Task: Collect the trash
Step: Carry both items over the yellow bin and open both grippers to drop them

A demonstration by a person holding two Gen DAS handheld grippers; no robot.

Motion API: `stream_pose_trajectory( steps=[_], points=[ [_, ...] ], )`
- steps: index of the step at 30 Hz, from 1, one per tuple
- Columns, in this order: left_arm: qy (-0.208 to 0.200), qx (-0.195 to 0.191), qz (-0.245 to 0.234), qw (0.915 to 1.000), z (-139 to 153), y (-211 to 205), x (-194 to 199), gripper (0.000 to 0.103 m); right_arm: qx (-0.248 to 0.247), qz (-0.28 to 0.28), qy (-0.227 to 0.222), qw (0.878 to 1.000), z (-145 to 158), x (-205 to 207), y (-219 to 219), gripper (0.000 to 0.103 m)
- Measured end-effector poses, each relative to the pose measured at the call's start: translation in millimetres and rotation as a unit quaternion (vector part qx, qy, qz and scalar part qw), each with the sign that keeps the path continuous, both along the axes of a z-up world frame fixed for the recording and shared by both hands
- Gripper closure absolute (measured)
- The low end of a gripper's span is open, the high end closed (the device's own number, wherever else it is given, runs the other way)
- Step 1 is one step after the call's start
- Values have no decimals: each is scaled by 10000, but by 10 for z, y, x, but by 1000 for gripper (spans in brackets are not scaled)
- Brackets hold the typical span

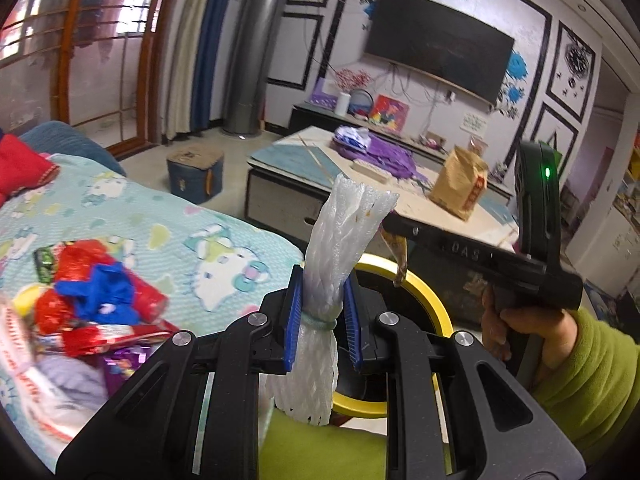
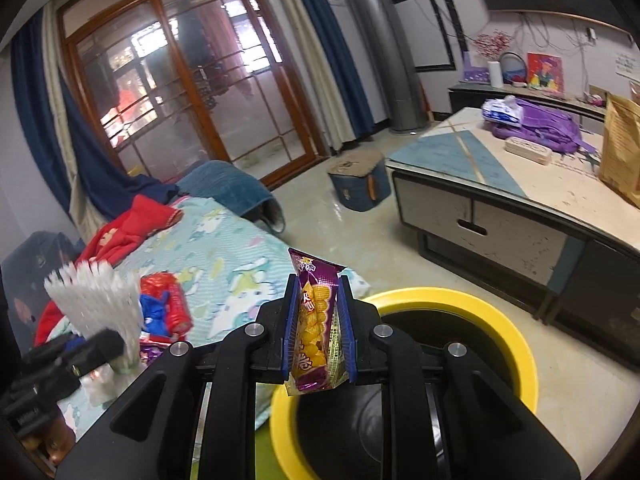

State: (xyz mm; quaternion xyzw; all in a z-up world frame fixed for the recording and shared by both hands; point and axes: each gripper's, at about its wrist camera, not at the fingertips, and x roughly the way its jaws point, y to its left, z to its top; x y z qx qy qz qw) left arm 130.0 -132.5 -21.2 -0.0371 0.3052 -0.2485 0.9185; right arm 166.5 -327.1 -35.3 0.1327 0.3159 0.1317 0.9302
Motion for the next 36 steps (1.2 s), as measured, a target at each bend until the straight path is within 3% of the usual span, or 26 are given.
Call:
stream_pose_trajectory(
  steps=[16,23,28,36],
  points=[
    [913,203,-540,9942,-702,-605,318,88,105,-615,516,9967,-261,130,-456,85],
    [992,241,-532,9934,-810,-646,417,85,144,-610,668,9958,-341,164,-479,83],
    [974,233,-487,9938,-847,-639,381,62,189,-566,770,9952,-371,188,-471,82],
    [875,71,-357,9955,-785,-496,336,37,218,-580,700,9956,-320,161,-459,67]
  ],
)
